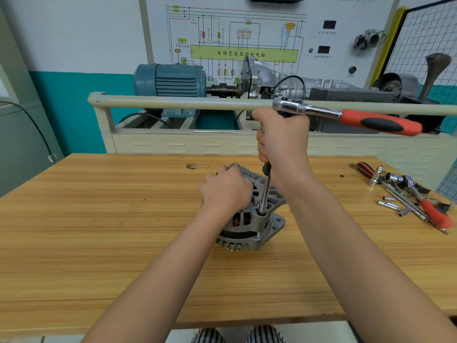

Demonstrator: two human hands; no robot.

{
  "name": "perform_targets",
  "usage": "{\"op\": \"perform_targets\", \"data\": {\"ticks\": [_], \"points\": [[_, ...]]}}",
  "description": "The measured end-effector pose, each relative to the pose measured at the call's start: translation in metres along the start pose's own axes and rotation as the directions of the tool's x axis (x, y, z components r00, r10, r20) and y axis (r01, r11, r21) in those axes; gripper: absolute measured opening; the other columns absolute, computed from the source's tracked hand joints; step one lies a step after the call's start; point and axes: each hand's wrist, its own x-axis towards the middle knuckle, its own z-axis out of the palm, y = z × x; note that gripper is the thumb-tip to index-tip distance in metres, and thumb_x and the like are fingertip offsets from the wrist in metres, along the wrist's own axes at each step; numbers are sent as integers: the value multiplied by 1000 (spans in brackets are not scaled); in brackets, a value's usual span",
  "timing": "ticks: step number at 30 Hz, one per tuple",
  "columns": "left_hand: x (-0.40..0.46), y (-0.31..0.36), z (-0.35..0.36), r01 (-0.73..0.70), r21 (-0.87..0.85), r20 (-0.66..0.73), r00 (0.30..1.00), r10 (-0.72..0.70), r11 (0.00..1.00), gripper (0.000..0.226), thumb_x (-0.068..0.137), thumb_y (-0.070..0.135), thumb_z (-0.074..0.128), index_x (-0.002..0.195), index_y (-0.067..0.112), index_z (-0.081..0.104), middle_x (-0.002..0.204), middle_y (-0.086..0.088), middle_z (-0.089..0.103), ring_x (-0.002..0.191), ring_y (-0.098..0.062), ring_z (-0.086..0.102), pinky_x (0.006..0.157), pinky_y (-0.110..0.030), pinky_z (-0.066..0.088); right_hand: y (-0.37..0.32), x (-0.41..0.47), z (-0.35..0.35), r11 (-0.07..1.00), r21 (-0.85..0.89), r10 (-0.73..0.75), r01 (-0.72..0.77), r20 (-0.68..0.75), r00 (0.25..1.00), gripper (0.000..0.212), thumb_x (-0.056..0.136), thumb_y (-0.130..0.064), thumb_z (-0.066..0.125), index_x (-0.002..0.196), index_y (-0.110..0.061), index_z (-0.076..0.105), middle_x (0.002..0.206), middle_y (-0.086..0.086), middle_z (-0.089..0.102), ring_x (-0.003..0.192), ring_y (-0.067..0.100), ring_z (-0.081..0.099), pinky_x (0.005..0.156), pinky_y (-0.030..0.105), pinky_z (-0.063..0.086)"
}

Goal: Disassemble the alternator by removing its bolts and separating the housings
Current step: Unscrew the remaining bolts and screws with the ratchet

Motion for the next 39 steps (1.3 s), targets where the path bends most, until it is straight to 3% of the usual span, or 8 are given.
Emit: {"op": "perform_targets", "data": {"ticks": [5, 12, 18, 22, 25, 27, 32, 39], "points": [[-1, 7, 3, 113, 36, -2, 994, -113, 993, 44, 96, 34, 34, 134, 16, 44, 144, -10, 39, 124, -40, 39, 95, -52, 32, -5, -1, -8, 993, 102, 57, -59, 19, 998, 35, 84, -9, 58, 58, -16, 36, 46, -4, 28, 38, 11, 23, 39, 19, 21], [1, 5, 2, 108, 20, -7, 994, -107, 994, 51, 96, 44, 35, 138, 16, 41, 139, -11, 43, 122, -41, 42, 94, -53, 34, -3, 2, -7, 999, -2, 35, -35, -1, 999, 32, 94, -27, 61, 70, -11, 47, 55, 0, 42, 43, 11, 39, 40, 20, 34], [4, 4, 1, 67, -13, -21, 997, -68, 998, 46, 98, 40, 32, 135, 14, 42, 133, -15, 46, 118, -41, 47, 91, -49, 37, -1, 1, -5, 997, 75, 26, -36, 121, 992, 51, 90, -31, 66, 51, -20, 35, 40, -8, 27, 34, 9, 21, 36, 17, 19], [3, 1, 1, 20, 4, -36, 999, -19, 1000, 40, 97, 36, 33, 124, 11, 47, 123, -17, 50, 111, -41, 51, 88, -48, 40, -1, 1, -2, 999, 39, -22, 10, 340, 940, 54, 90, -34, 65, 44, -27, 37, 39, -10, 28, 31, 8, 20, 35, 15, 18], [5, -7, -2, -126, -29, -45, 991, 124, 992, 22, 95, 28, 36, 88, 13, 50, 100, -13, 58, 95, -39, 57, 83, -48, 50, 0, 4, 6, 999, 28, 21, -40, 485, 874, 56, 94, -28, 60, 45, -23, 34, 38, -9, 28, 30, 8, 20, 36, 14, 19], [7, -9, -4, -184, -72, -39, 983, 182, 980, 23, 94, 27, 36, 73, 18, 40, 91, -12, 57, 90, -40, 58, 81, -51, 51, 2, 9, 6, 995, 43, 66, -94, 442, 894, 53, 94, -22, 59, 48, -21, 31, 39, -8, 27, 32, 9, 20, 36, 15, 19], [8, -8, 4, -119, -25, -71, 991, 117, 993, 34, 96, 37, 34, 113, 15, 53, 114, -12, 55, 104, -39, 53, 86, -48, 45, 4, 14, -6, 985, 132, 55, -114, 386, 921, 49, 93, -14, 55, 51, -19, 30, 39, -7, 25, 32, 9, 18, 37, 15, 18], [8, -5, 6, -48, -3, -64, 997, 48, 999, 36, 97, 34, 32, 121, 14, 50, 122, -13, 51, 108, -40, 51, 81, -45, 37, 3, 8, -2, 996, 84, 16, -32, 173, 985, 48, 92, -9, 54, 53, -19, 29, 39, -8, 25, 34, 9, 17, 37, 16, 18]]}}
